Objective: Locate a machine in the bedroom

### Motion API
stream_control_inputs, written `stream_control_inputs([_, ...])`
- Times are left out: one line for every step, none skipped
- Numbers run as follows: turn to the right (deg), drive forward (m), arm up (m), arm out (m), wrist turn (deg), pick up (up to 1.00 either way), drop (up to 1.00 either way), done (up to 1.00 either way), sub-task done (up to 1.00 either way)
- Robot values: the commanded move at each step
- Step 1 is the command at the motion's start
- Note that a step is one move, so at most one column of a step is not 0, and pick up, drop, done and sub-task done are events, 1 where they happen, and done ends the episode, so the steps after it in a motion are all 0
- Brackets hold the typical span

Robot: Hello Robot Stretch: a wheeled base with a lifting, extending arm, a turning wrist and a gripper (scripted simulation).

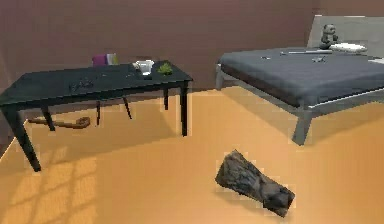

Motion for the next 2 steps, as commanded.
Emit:
stream_control_inputs([45.0,0.00,0.00,0.00,0.0,0.00,0.00,0.00,0.00])
stream_control_inputs([6.0,0.00,0.00,0.00,0.0,0.00,0.00,0.00,0.00])
